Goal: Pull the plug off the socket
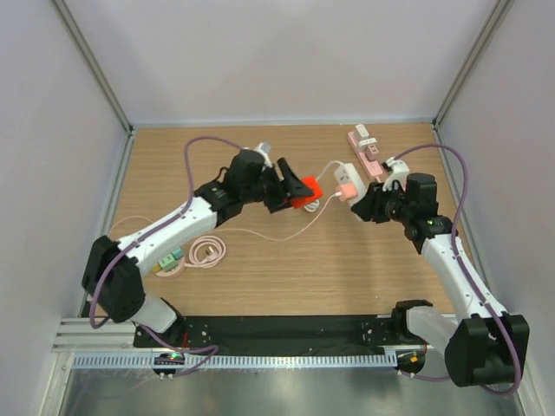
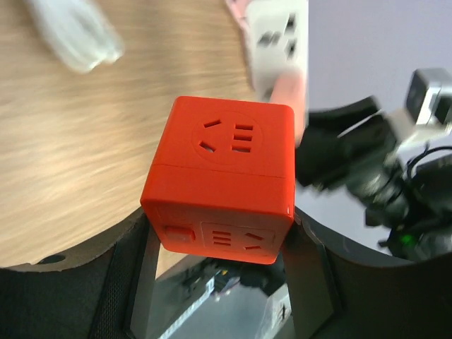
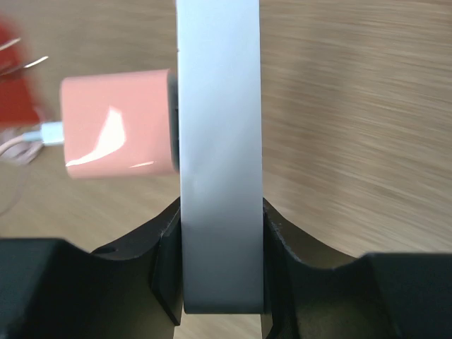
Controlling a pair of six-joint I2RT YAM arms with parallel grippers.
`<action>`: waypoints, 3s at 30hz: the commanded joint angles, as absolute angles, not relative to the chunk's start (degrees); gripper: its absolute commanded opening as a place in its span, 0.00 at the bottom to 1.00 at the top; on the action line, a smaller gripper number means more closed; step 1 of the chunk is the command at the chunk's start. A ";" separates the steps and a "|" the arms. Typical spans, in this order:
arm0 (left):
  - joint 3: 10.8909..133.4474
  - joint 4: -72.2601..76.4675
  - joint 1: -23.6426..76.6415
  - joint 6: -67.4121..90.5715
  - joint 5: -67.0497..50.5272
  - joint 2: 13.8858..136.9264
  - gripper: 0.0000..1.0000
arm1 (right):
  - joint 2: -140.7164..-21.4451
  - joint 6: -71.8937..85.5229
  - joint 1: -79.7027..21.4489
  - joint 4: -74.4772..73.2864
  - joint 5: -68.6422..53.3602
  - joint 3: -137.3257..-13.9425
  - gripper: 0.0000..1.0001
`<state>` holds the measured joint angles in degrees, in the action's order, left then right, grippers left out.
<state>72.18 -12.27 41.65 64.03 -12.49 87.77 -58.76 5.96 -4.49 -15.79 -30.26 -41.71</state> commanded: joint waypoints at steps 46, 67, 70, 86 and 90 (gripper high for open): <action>106.43 -32.51 -15.03 46.49 -32.34 127.70 0.27 | -58.88 0.26 1.93 -16.44 -32.61 -43.59 0.01; 100.03 -34.63 -18.72 38.15 -25.05 114.97 1.00 | -58.97 -1.41 1.93 -16.52 -33.31 -43.59 0.01; 96.42 -33.14 -18.63 38.14 -25.92 110.39 1.00 | -58.80 -1.49 1.93 -16.61 -33.48 -43.68 0.01; 74.89 -13.56 17.63 39.46 -37.62 92.29 0.97 | -60.73 -4.04 1.76 -17.84 -40.78 -43.68 0.01; 70.50 -5.03 24.60 49.89 -34.55 91.23 0.98 | -60.65 -3.43 0.88 -16.35 -40.08 -43.07 0.01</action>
<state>72.07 -16.01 23.20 42.68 -35.81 94.67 -60.99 -2.98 1.93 -19.77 -36.62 -40.93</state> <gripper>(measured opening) 0.976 0.419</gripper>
